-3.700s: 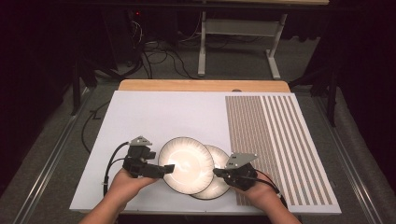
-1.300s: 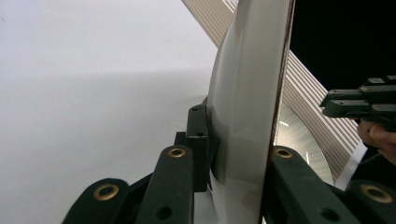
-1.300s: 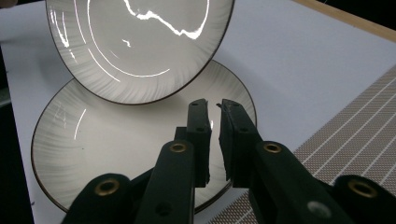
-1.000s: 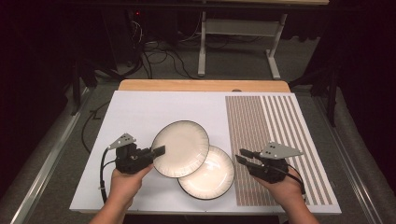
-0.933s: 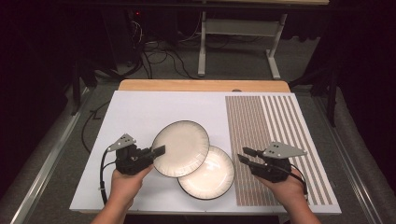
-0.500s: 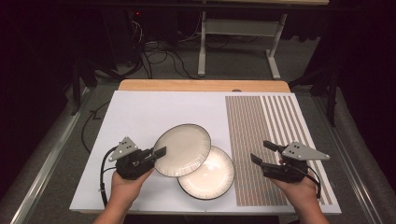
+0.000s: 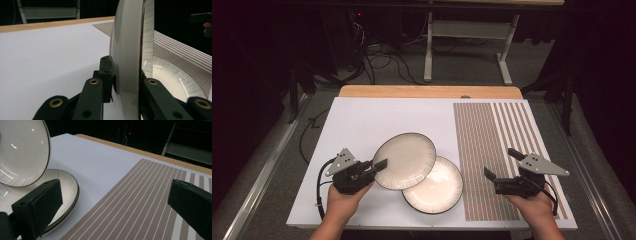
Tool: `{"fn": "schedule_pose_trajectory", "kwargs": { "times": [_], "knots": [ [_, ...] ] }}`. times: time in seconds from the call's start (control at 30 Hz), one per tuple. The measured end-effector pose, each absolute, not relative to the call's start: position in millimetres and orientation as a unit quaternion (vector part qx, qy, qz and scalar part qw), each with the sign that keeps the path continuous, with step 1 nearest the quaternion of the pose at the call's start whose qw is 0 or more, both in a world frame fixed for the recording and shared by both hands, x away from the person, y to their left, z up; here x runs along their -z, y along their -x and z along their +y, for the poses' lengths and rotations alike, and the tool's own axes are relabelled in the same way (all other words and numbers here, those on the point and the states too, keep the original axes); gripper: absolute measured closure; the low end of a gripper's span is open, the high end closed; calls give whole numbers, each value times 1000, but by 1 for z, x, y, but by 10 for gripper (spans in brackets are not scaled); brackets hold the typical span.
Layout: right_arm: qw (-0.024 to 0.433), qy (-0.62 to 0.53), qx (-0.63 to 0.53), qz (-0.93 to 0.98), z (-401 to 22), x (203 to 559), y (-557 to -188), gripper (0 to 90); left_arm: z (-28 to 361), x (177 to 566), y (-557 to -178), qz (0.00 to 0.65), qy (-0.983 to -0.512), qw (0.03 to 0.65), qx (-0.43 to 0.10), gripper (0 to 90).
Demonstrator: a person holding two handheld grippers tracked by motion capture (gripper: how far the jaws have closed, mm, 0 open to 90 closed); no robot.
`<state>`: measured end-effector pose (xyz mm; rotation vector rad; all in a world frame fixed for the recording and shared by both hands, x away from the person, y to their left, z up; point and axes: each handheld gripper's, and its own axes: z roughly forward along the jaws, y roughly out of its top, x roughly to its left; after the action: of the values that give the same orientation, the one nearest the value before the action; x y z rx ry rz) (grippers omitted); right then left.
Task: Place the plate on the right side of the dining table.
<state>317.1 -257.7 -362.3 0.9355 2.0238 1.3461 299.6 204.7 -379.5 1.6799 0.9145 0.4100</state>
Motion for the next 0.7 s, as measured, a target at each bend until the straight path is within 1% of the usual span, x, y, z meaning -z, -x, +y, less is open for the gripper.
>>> {"fn": "schedule_pose_trajectory", "kwargs": {
  "times": [0.33,0.6,0.7],
  "knots": [
    [267,-339,-505,748,-252,363,-322,11,204,379,-300,383,-715,557,-177,779],
    [248,-330,-512,753,-236,360,-326,29,204,379,-300,381,-716,557,-178,778],
    [234,-320,-511,763,-220,360,-330,43,205,379,-300,381,-717,556,-180,777]
  ]
}}
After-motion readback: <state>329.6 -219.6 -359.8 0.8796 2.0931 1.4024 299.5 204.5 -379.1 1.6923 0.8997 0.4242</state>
